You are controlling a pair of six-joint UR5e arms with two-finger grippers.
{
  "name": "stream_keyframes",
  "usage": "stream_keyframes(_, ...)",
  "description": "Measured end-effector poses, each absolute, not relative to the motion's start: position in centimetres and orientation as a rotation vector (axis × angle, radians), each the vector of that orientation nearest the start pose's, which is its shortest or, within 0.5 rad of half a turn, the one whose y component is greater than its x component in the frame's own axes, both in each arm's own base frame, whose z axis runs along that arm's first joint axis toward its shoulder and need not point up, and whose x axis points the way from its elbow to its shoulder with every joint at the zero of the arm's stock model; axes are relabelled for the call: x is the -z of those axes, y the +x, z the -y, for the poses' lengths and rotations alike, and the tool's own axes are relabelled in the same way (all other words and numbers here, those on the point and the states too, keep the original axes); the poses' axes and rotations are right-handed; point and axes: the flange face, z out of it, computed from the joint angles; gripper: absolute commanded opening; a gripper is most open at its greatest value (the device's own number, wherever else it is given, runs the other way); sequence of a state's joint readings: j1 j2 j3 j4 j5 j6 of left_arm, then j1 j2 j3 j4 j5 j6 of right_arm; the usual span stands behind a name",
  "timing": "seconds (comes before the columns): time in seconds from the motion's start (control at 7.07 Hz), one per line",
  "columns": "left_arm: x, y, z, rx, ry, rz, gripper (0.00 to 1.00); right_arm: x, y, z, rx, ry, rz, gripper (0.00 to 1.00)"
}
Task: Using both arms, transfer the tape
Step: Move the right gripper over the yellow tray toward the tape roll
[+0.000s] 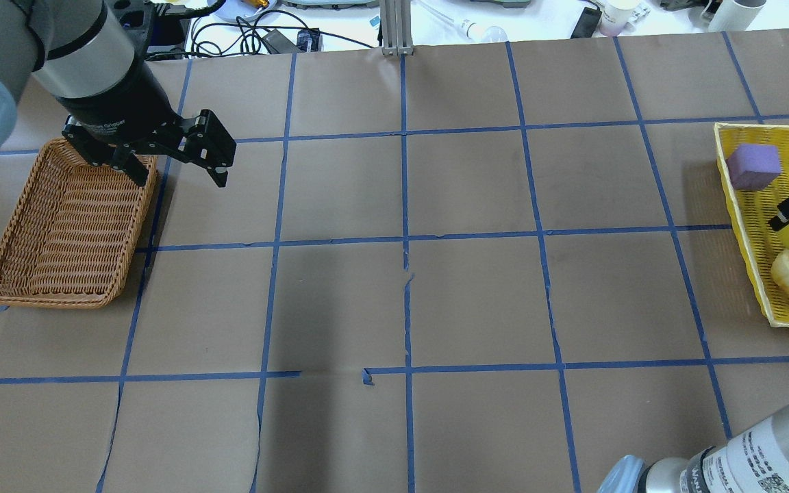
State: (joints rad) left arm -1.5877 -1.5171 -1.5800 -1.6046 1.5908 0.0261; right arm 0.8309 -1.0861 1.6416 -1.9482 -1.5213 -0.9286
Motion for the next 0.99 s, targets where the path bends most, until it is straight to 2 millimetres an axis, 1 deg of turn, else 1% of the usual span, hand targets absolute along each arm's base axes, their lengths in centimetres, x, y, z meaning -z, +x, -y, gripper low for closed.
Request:
stream_keyframes(0.14,-50.6,-13.9,46.7,0.017,0.067,-3.121,1.00,-21.5,-31.2,54.3,-0.152,-0.248,-2.974,0.00)
stream_keyframes(0.42,-50.6,-13.9,46.7,0.017,0.067,-3.121,1.00,-22.0,-31.4,54.0,-0.202,-0.227,-3.009,0.00)
stream_keyframes(0.57,-50.6,-13.9,46.7,0.017,0.067,-3.121,1.00,-23.1,-31.4,53.9,-0.214,-0.224,-3.032,0.00)
stream_keyframes(0.71,-50.6,-13.9,46.7,0.017,0.067,-3.121,1.00,-25.3,-30.8,53.8,-0.199,-0.214,-3.059,0.00)
stream_keyframes(0.85,-50.6,-13.9,46.7,0.017,0.067,-3.121,1.00,-28.2,-29.0,54.0,-0.174,-0.203,-3.081,0.00)
stream_keyframes(0.99,-50.6,-13.9,46.7,0.017,0.067,-3.121,1.00,-30.8,-26.0,54.4,-0.165,-0.186,-3.093,0.00)
